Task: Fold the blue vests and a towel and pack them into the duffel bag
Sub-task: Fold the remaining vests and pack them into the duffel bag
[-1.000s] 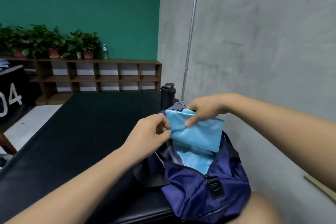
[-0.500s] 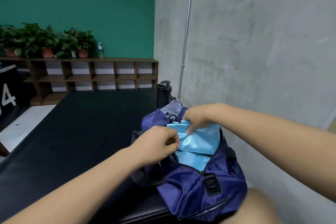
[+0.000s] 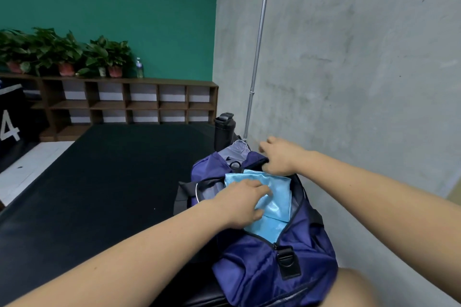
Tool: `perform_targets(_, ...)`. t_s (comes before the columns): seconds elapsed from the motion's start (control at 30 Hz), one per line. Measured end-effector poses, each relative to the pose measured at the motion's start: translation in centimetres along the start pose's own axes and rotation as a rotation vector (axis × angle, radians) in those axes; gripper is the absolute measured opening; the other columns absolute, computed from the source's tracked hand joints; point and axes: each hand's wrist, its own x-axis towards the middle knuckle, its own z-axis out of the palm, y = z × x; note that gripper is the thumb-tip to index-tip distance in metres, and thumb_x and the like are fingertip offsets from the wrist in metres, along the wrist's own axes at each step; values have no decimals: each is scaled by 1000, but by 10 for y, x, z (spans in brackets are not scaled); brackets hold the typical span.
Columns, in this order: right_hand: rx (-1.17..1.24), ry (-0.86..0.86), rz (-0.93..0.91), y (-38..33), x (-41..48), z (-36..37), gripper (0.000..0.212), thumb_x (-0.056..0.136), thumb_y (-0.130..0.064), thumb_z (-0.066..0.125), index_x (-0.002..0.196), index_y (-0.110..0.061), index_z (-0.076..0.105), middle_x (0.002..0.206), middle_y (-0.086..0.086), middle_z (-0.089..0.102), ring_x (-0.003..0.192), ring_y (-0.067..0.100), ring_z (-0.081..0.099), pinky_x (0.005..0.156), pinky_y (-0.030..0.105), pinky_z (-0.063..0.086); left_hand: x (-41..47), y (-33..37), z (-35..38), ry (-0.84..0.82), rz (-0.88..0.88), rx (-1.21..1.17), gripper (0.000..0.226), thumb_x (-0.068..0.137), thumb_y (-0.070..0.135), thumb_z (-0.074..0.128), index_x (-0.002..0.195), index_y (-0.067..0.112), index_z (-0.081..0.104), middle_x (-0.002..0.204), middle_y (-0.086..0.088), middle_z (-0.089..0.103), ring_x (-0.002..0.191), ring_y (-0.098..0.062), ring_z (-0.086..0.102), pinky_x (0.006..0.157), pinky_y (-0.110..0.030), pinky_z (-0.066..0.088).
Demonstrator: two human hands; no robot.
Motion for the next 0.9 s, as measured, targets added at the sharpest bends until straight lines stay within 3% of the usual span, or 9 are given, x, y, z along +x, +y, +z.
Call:
perform_targets(0.13, -36, -109, 92, 10, 0, 4, 29, 90, -41, 65, 109, -22, 55, 122, 9, 69, 96, 31, 59, 80, 34, 52, 7, 0, 5, -11, -16, 62, 72, 92, 24, 67, 157, 32, 37, 141, -2, 53, 135, -28, 48, 104, -47, 44)
perform_targets(0.2, -19, -120, 105, 11, 0, 6, 27, 90, -41, 66, 106, -22, 54, 120, 8, 70, 96, 31, 59, 79, 33, 51, 8, 1, 6, -24, -15, 84, 83, 94, 23, 67, 164, 37, 25, 143, -4, 50, 134, -29, 46, 100, -47, 43)
perform_targets(0.33, -4, -30, 127, 14, 2, 11, 19, 98, -26, 58, 110, -15, 66, 120, 13, 72, 106, 36, 68, 77, 34, 51, 14, -2, 13, -48, -20, 88, 76, 101, 28, 62, 164, 44, 24, 150, -6, 40, 136, -30, 42, 99, -52, 52)
perform_targets(0.47, 100, 111, 157, 14, 0, 2, 18, 99, -24, 52, 93, -12, 64, 106, 18, 71, 94, 39, 66, 73, 33, 45, 21, -1, 18, -12, -58, 153, 73, 102, 35, 61, 163, 42, 21, 150, -6, 35, 135, -31, 41, 88, -53, 58)
perform_targets(0.63, 167, 269, 195, 10, -13, -23, 21, 97, -25, 50, 80, -14, 54, 86, 13, 55, 83, 38, 54, 70, 35, 41, 37, 2, 23, -90, -182, 238, 79, 103, 37, 61, 166, 37, 12, 157, -10, 35, 143, -36, 37, 96, -56, 54)
perform_targets(0.73, 176, 300, 179, 9, -17, -32, 23, 98, -25, 50, 79, -12, 56, 83, 13, 56, 81, 39, 56, 67, 35, 41, 53, 6, 30, -132, -266, 379, 74, 106, 35, 54, 168, 33, 13, 161, -12, 34, 147, -37, 33, 108, -57, 40)
perform_targets(0.83, 176, 330, 157, 10, -20, -38, 24, 97, -25, 51, 84, -9, 62, 84, 15, 60, 80, 41, 58, 65, 36, 44, 69, 12, 33, -213, -333, 491, 88, 104, 40, 56, 171, 27, 1, 168, -16, 27, 152, -38, 27, 122, -56, 24)
perform_targets(0.9, 182, 343, 139, 11, -22, -40, 23, 96, -26, 51, 87, -10, 64, 86, 16, 64, 82, 40, 60, 65, 37, 48, 78, 14, 33, -252, -396, 474, 93, 103, 40, 58, 171, 25, -4, 169, -17, 26, 152, -39, 27, 123, -54, 22)
